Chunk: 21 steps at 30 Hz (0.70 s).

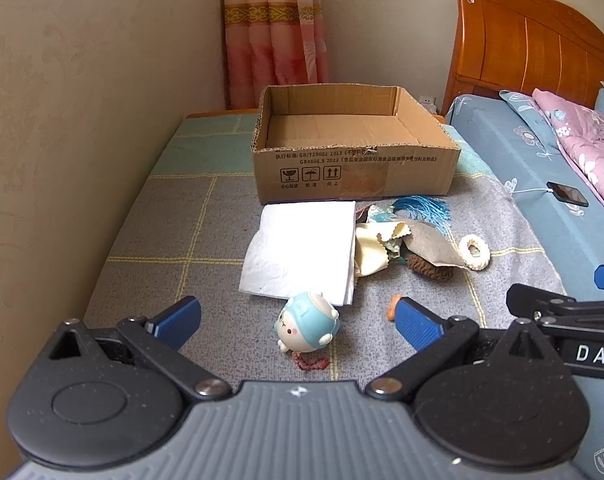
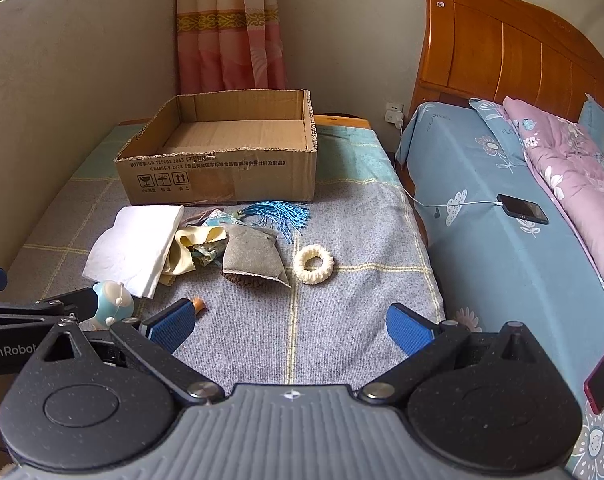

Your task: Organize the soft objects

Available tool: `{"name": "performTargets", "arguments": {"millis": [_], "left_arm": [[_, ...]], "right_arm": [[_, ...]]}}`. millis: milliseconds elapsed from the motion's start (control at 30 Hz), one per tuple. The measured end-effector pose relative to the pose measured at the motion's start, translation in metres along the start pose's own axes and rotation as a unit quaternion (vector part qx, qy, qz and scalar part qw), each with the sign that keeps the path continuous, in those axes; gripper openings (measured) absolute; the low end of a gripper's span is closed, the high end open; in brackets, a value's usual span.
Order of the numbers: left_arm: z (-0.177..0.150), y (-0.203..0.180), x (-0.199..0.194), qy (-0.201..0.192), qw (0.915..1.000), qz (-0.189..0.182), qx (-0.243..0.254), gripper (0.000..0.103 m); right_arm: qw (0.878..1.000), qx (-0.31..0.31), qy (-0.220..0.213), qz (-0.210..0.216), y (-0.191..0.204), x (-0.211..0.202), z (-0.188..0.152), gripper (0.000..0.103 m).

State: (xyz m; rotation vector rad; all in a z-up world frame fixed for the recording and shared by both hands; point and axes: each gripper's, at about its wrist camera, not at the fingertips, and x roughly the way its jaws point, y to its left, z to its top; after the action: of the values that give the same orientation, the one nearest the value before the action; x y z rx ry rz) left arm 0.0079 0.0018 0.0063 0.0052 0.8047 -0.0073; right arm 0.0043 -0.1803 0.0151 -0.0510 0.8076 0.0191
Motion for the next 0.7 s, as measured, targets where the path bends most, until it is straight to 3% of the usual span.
{"name": "performTargets", "arguments": {"millis": [433,533,700], "left_arm": [[0.001,0.016,0.015,-0.058,0.9968,-0.047,0.028,0.102],[0.0,0.021,0.024,-0.051,0.9954,-0.071,0.04,0.102],[-0.01,0.017,0.048,-0.029,0.995,-0.062,0.073,0.102]], "right_arm": [[0.999,-0.024,-0.027,0.029,-0.003,0.01,0.005,0.103],[0.998,-0.04,-0.035,0.033,-0.005,0.014,0.004,0.103],[0.997,-0.057,-0.036,0.032,-0.012,0.028,0.001,0.103]]}}
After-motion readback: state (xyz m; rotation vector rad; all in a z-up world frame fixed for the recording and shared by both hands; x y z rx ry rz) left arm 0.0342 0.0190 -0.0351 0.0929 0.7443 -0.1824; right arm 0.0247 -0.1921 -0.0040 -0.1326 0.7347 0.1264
